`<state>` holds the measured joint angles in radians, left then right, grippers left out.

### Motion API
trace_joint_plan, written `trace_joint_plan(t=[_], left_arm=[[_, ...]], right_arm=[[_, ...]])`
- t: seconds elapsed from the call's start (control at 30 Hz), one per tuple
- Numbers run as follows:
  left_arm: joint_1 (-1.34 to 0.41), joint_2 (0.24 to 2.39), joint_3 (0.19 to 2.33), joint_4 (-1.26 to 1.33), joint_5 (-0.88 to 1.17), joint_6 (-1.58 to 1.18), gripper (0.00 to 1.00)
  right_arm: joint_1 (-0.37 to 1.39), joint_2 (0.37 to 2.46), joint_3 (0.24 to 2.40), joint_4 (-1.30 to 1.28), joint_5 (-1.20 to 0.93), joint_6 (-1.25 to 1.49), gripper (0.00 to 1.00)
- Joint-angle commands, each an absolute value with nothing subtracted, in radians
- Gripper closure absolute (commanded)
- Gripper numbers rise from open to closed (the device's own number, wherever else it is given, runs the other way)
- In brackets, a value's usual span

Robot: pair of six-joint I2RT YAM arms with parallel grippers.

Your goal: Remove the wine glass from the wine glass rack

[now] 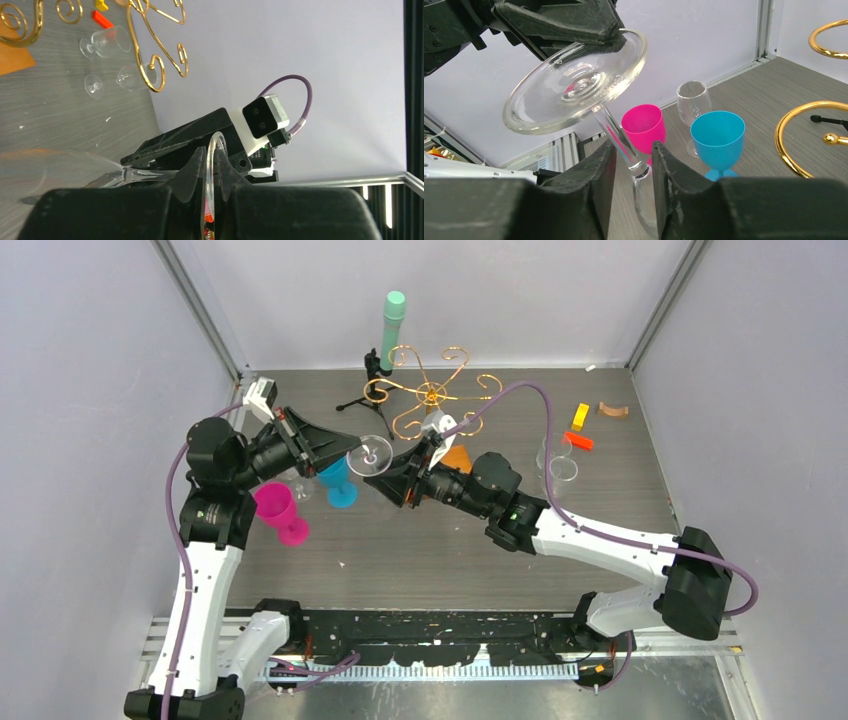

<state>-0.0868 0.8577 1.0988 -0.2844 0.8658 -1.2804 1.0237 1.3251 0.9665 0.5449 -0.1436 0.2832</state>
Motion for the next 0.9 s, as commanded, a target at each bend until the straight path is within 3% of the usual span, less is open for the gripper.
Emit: trace_joint_plan(t=[0.0,0.27,0.37,0.53,0.67,0.87], left_arm=[[-0.095,0.850,1.099,-0.179,0.915,-1.338,1.00],[-0.095,0.859,1.056,-0.056,0.932,-1.425,0.99],[-0.095,0.861,1.059,-0.067,0.923,-1.405,0.82],[-0.095,0.857,1.056,-0.105,0.887,-1.355,0.42],[-0.096,0.861,1.050,-0.130,0.883,-1.294,0.28],[-0.095,0.866,1.055,-0.169,0.868,-1.201,0.20]], right_arm=[[1.030,1.334,0.989,0.646,-0.128,0.263,0.65],[1.030,1.336,0.995,0.691,-0.109,0.283,0.92],[1.029,1.316,0.994,0.699,-0.097,0.302,1.00],[1.029,1.271,0.969,0.743,-0.050,0.339,1.00],[1.029,1.215,0.948,0.759,0.010,0.350,1.00],[1.029,1.103,0.908,0.767,0.158,0.350,1.00]])
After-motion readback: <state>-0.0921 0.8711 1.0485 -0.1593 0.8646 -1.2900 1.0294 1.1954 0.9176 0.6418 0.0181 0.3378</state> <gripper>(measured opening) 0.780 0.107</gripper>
